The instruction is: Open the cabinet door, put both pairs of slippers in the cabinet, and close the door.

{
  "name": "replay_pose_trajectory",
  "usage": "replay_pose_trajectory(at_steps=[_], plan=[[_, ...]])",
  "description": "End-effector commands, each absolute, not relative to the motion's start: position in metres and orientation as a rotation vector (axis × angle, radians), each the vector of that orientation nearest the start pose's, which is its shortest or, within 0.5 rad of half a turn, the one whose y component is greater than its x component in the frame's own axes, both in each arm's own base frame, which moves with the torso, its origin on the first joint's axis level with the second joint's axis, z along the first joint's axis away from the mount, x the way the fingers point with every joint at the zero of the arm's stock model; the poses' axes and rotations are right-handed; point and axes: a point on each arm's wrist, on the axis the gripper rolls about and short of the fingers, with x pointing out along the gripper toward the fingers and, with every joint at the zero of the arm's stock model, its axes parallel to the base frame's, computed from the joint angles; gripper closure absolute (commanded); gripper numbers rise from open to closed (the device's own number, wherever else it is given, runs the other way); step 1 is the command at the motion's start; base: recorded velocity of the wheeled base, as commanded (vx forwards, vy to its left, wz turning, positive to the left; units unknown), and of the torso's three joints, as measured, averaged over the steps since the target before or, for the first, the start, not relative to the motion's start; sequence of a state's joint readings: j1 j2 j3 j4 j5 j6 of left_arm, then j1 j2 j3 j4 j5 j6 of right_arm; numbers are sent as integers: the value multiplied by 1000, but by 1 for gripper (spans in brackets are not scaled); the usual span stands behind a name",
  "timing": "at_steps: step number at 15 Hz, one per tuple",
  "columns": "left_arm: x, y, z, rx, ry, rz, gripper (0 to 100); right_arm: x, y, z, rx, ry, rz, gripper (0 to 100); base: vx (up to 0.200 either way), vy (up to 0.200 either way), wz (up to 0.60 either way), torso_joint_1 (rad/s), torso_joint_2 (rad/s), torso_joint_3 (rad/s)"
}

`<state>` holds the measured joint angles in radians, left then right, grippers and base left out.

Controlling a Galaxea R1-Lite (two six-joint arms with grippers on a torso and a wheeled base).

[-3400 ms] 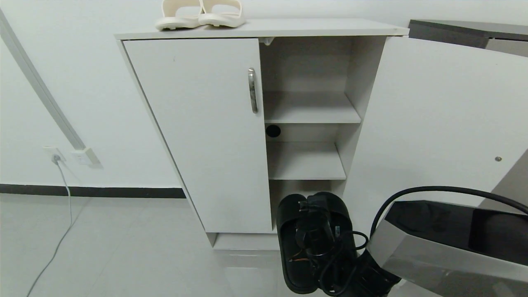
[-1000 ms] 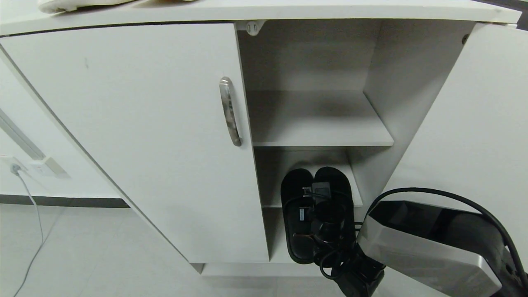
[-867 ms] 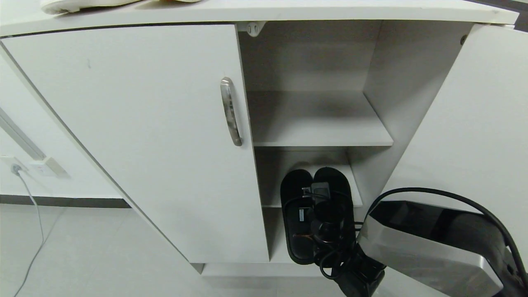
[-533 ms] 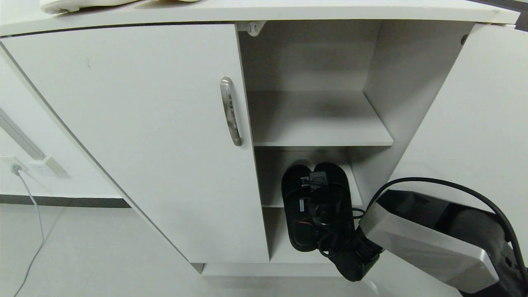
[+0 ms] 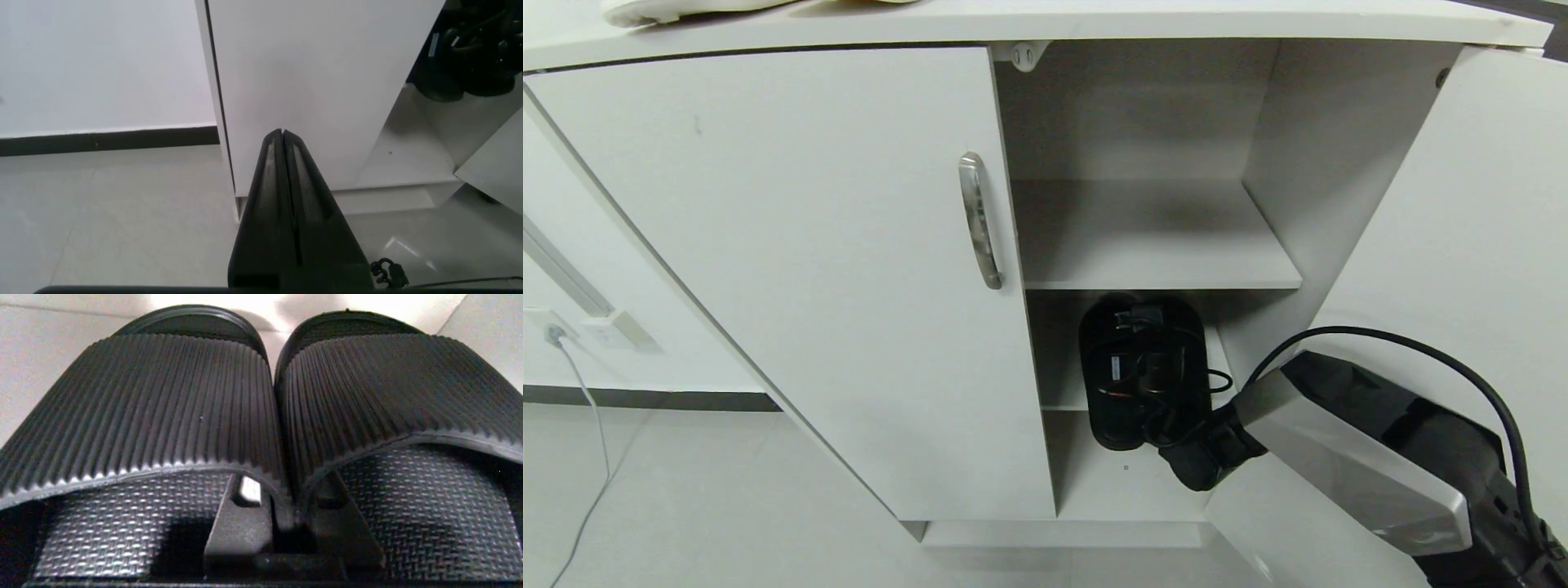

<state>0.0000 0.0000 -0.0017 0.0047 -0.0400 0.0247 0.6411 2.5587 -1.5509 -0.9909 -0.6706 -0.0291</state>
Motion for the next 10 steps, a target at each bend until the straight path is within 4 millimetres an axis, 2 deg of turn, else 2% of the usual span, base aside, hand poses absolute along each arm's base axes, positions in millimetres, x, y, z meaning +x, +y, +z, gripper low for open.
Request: replay_pose_trajectory(at_steps=[1, 4, 10], plan=[[-23, -1, 75, 24, 4, -40, 100, 423, 291, 57, -30, 9, -43, 100, 0, 0, 0, 0, 0, 0], [-23, -1, 75, 24, 3, -41, 100, 431, 296, 70, 28, 34, -44, 100, 0, 0, 0, 0, 0, 0], [-23, -1, 75, 24, 4, -40, 100, 441, 294, 68, 34, 56, -65, 100, 0, 0, 0, 0, 0, 0]])
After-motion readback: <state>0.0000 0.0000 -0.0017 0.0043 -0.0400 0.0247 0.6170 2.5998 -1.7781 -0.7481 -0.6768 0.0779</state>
